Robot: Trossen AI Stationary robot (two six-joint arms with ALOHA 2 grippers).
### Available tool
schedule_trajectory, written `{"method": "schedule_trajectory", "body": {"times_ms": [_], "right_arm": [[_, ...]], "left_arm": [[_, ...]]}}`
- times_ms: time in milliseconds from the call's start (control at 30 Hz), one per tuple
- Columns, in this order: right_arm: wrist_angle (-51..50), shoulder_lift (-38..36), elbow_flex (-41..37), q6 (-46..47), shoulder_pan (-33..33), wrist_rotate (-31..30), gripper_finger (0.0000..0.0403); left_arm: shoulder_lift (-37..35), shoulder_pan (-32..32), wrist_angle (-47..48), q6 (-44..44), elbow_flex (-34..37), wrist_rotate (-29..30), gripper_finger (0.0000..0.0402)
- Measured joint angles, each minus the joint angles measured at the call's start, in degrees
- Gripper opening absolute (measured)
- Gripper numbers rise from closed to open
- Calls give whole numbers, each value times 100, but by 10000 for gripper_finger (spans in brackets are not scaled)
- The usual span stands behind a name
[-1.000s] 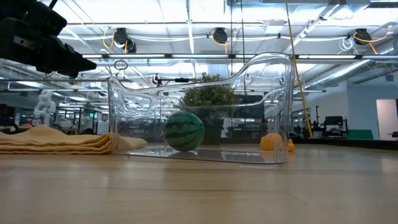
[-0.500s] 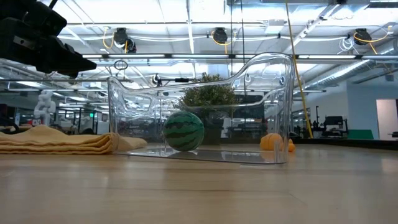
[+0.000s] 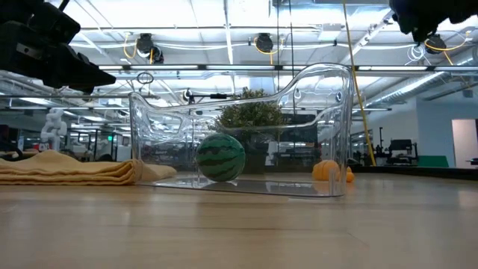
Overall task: Pick and placing Produce into tupperware
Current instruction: Put the eggplant into the transparent bin
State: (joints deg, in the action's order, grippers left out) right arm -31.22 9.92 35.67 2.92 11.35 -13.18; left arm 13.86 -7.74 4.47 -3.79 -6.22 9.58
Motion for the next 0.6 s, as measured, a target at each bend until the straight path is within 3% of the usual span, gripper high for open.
{"method": "schedule_trajectory", "body": {"times_ms": [133,333,600], "right_arm": [[295,-372,-340,-53,0,317,123],[426,-758,-685,-187,3,1323,123],[999,-809,-867,135,2,1219,123]], "left_arm": [[1,1,0,0,0,0,3],[-1,0,2,0,0,0,3],[0,1,2,-1,0,0,3]]}}
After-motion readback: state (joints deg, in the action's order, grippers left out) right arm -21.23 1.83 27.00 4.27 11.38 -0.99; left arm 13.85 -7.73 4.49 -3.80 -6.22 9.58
